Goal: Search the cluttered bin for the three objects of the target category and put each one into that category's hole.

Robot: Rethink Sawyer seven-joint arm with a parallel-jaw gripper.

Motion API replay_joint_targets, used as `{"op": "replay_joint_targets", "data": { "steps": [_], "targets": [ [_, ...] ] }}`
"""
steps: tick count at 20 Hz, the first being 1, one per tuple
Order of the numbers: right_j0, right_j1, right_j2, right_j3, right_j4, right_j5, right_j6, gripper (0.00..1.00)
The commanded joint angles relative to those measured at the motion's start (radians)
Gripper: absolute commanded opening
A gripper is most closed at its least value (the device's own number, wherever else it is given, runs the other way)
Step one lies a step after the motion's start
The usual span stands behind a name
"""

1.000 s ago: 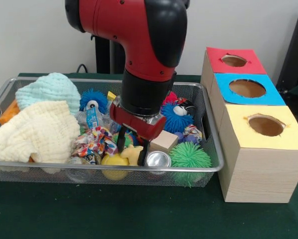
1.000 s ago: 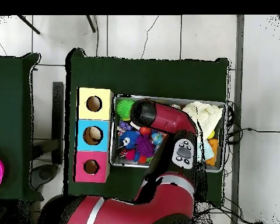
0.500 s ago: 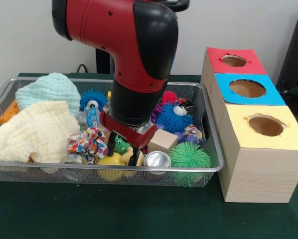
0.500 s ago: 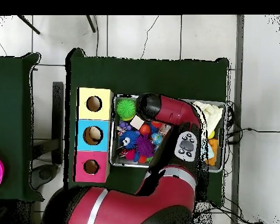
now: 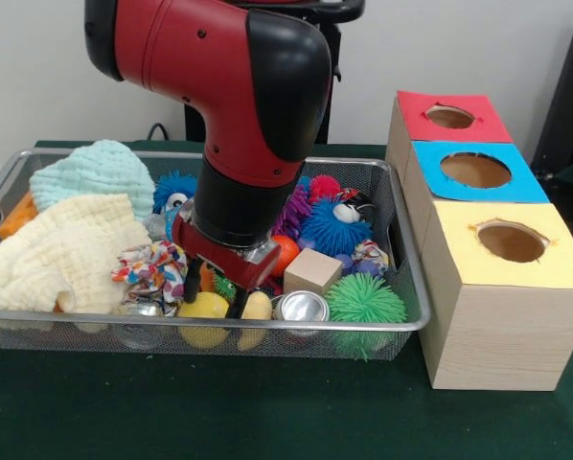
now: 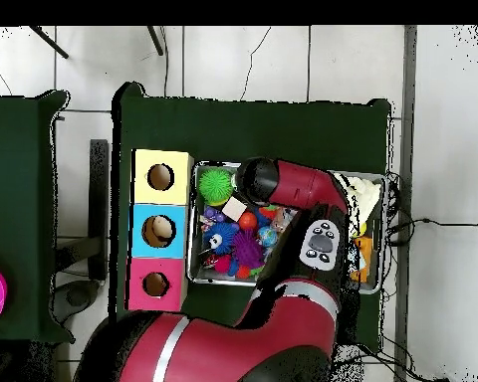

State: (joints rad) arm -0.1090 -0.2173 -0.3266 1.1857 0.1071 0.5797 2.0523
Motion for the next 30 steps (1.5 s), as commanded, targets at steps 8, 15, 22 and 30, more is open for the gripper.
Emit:
{"op": "replay_joint_targets", "data": {
  "steps": [8,15,22,30],
  "targets": [
    [-0.028,0.068,0.114,-0.008,-0.052,-0.002,0.01,1.0],
    [-0.041,0.027,0.118,0.046,-0.067,0.009,-0.026,1.0],
    [-0.028,0.024,0.136,0.058,-0.041,0.013,0.006,1.0],
    [0.0,0.018,0.155,0.052,-0.003,0.035,0.054,1.0]
  ]
}}
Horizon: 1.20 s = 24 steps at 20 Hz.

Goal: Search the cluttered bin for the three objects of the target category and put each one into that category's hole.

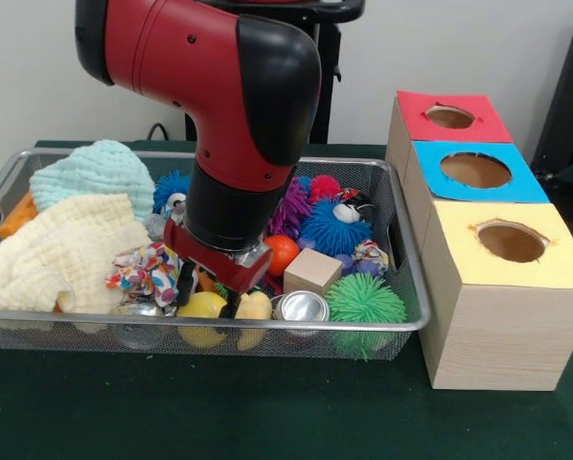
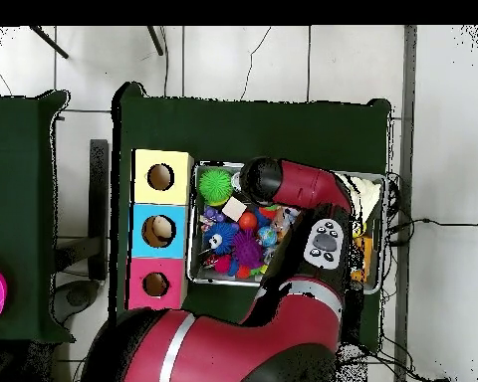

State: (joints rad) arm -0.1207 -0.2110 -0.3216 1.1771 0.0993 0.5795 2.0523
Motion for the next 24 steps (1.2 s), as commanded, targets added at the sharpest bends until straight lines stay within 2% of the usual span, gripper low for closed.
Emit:
{"op": "replay_joint_targets", "data": {
  "steps": [1,4,8,10,14,24],
  "targets": [
    [0.013,0.002,0.15,0.098,-0.001,0.002,0.061,1.0],
    [0.018,-0.018,0.158,0.129,0.003,0.006,0.063,1.0],
    [0.035,-0.092,0.166,0.21,0.012,0.049,0.065,1.0],
    [0.041,-0.091,0.171,0.214,0.017,0.02,0.086,1.0],
    [0.052,-0.098,0.174,0.226,0.034,0.036,0.112,1.0],
    [0.037,-0.09,0.189,0.216,0.029,0.033,0.095,1.0]
  ]
}}
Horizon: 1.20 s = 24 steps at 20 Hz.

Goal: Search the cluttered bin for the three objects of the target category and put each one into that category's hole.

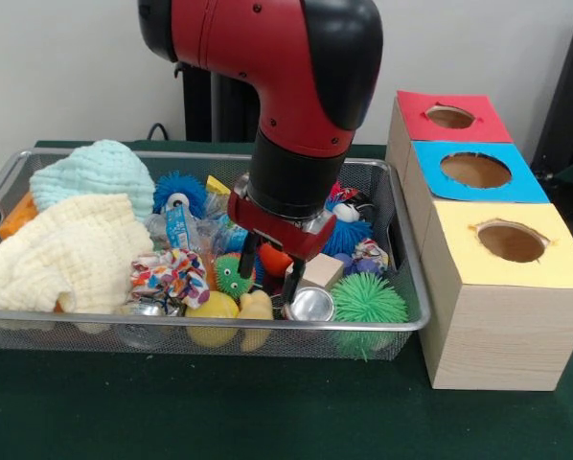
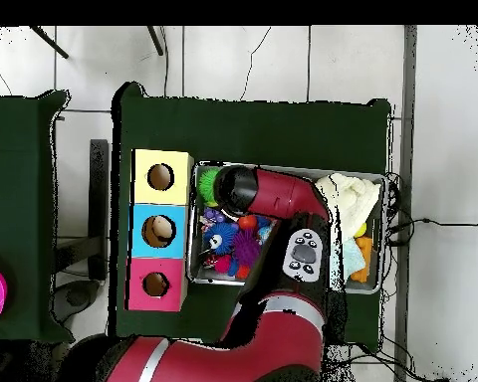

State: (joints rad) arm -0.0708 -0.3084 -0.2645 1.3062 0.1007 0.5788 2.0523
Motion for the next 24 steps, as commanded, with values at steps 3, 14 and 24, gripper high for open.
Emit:
{"op": "replay_joint_targets", "data": {
  "steps": [3,14,24],
  "targets": [
    [-0.046,0.025,0.134,0.048,0.02,0.051,0.065,1.0],
    [-0.045,0.075,0.083,-0.054,-0.005,0.089,0.075,1.0],
    [-0.033,0.244,0.033,-0.218,0.005,0.023,0.147,1.0]
  ]
}}
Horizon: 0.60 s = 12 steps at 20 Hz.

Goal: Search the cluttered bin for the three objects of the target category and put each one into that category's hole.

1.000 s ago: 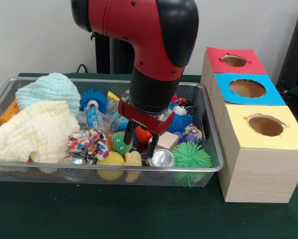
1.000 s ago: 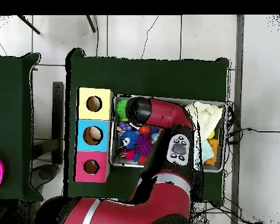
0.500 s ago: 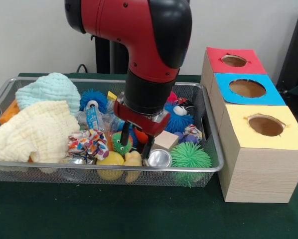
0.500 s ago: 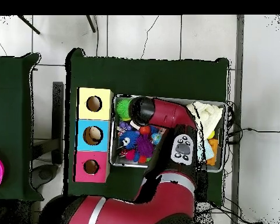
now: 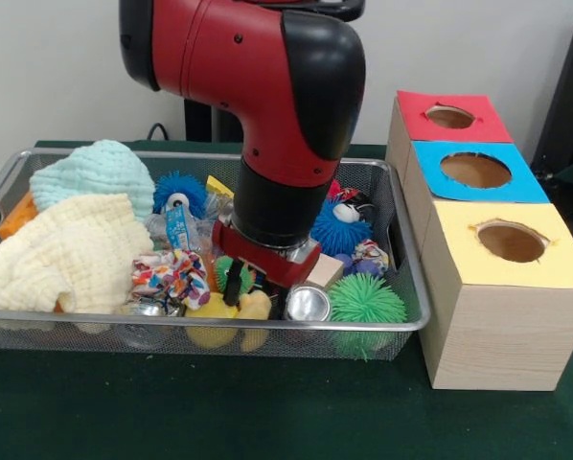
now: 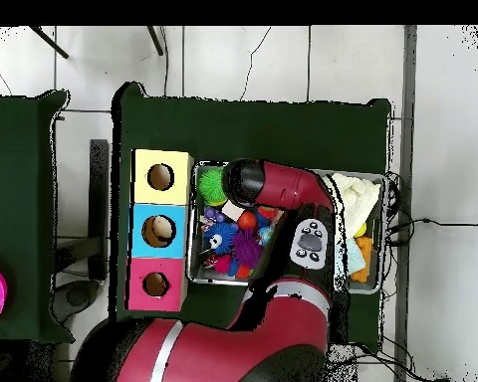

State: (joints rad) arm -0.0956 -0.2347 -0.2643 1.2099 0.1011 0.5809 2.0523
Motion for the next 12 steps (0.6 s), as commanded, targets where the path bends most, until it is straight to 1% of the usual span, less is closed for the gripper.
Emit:
{"op": "replay_joint_targets", "data": {
  "steps": [1,4,12],
  "targets": [
    [-0.008,0.18,0.028,-0.133,0.004,0.02,0.146,1.0],
    [-0.007,0.179,0.02,-0.141,-0.002,0.037,0.139,1.0],
    [-0.014,0.159,0.034,-0.117,-0.022,0.046,0.108,1.0]
  ]
}}
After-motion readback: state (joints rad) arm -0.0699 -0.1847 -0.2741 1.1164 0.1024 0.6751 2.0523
